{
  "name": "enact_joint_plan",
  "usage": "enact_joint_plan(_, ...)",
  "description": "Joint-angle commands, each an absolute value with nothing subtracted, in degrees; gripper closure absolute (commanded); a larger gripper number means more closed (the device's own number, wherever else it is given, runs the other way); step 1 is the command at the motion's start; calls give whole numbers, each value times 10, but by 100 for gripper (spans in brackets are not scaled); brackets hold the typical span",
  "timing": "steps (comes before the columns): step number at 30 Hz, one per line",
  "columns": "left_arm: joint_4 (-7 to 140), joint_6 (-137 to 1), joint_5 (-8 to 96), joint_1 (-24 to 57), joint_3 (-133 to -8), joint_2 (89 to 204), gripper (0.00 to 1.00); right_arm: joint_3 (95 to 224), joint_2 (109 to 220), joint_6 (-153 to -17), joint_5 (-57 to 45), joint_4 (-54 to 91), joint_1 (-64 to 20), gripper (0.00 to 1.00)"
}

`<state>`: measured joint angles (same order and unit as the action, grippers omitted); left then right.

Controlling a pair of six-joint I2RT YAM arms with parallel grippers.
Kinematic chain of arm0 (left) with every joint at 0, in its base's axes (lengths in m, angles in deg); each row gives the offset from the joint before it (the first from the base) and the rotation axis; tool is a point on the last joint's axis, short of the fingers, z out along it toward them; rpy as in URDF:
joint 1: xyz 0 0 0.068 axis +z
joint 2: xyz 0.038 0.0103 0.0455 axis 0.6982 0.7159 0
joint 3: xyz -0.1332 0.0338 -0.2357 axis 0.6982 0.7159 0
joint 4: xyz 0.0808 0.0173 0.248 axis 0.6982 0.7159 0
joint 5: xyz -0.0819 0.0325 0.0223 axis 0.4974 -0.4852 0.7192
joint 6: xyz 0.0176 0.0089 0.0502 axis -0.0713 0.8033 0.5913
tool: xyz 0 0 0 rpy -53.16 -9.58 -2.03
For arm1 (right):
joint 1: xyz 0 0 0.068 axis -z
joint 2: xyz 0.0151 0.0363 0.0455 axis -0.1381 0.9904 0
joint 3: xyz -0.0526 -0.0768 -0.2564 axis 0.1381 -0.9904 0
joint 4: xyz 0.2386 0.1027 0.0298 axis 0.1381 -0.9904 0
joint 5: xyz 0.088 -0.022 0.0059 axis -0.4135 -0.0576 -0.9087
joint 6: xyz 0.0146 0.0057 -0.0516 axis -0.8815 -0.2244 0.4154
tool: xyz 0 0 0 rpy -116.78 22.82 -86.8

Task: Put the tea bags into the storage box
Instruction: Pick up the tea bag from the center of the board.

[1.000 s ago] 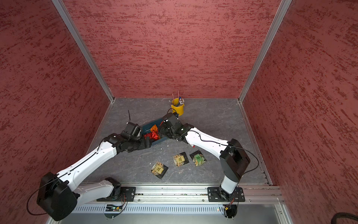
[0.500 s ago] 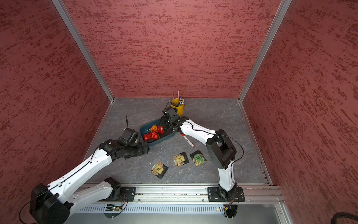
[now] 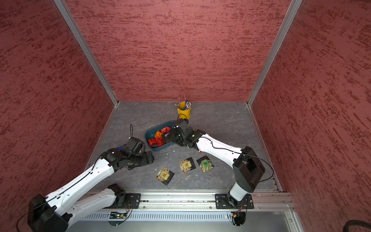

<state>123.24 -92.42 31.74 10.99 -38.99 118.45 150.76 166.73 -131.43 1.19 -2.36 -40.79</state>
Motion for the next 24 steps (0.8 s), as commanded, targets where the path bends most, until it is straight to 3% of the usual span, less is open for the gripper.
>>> enact_joint_plan(1, 1243, -950, 319, 91, -382, 1164, 2, 1451, 1634, -1368, 47, -7, -442, 54)
enact_joint_plan(13, 1231, -1030, 328, 5, -330, 1142, 1, 1350, 1654, -1447, 69, 73, -550, 100)
enact_joint_plan(24, 1215, -1076, 322, -32, -301, 1123, 2, 1311, 1689, -1484, 45, 101, -574, 100)
